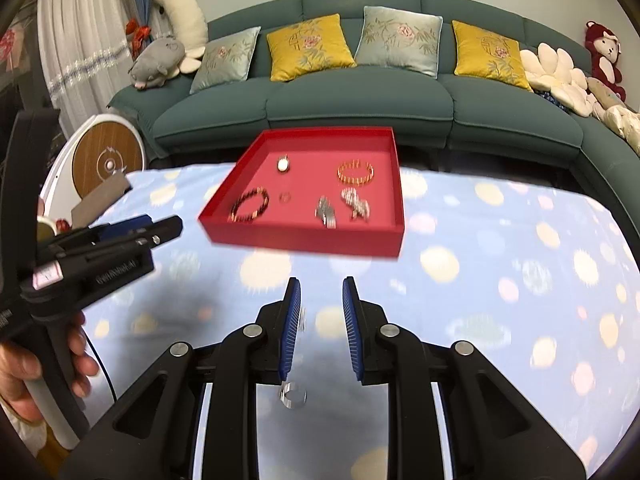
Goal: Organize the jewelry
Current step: 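Close the right tool on the silver ring while the left tool approaches the other gold hoop earring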
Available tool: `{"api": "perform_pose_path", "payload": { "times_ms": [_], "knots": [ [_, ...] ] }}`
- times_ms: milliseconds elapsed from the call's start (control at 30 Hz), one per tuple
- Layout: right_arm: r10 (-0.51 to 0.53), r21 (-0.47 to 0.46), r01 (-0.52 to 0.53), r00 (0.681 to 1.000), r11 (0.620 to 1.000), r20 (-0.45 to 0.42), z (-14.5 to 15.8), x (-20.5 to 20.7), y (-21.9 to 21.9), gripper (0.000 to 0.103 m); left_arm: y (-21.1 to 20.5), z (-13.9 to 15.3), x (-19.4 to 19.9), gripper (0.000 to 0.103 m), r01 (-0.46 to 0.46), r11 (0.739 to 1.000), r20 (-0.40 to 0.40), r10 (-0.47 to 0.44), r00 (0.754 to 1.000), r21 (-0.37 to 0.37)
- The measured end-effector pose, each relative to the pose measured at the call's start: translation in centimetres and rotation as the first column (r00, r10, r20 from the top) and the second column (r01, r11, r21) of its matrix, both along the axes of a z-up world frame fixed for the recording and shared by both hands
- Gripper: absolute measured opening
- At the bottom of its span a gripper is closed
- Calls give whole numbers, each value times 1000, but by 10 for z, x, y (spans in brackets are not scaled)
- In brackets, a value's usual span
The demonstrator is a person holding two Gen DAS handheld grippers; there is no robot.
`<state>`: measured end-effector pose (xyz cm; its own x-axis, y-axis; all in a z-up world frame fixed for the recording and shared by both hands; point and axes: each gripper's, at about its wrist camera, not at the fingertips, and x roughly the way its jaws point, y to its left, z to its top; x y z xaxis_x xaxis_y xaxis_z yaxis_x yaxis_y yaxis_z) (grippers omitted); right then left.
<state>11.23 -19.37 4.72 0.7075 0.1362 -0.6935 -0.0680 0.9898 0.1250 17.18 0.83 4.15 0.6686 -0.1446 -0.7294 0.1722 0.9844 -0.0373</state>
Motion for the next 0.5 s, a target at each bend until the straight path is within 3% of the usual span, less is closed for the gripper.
{"api": "perform_pose_path", "payload": {
  "times_ms": [133,267,367,500],
  "knots": [
    [3,16,-2,999,1000,-46,-24,-33,3,21,11,-16,-35,41,-22,1000,-30,22,999,9],
    [14,21,-12,995,1000,-101,-50,-45,9,21,18,-32,-55,41,-22,999,-84,19,996,-35],
    [38,-1,-39,992,999,-117,-63,-45,17,22,16,-38,-65,52,1,1000,-67,-1,998,-11],
    [60,6,-60,989,998,-134,-74,-40,26,30,16,-47,-68,54,13,1000,-65,-13,998,1]
  ]
}}
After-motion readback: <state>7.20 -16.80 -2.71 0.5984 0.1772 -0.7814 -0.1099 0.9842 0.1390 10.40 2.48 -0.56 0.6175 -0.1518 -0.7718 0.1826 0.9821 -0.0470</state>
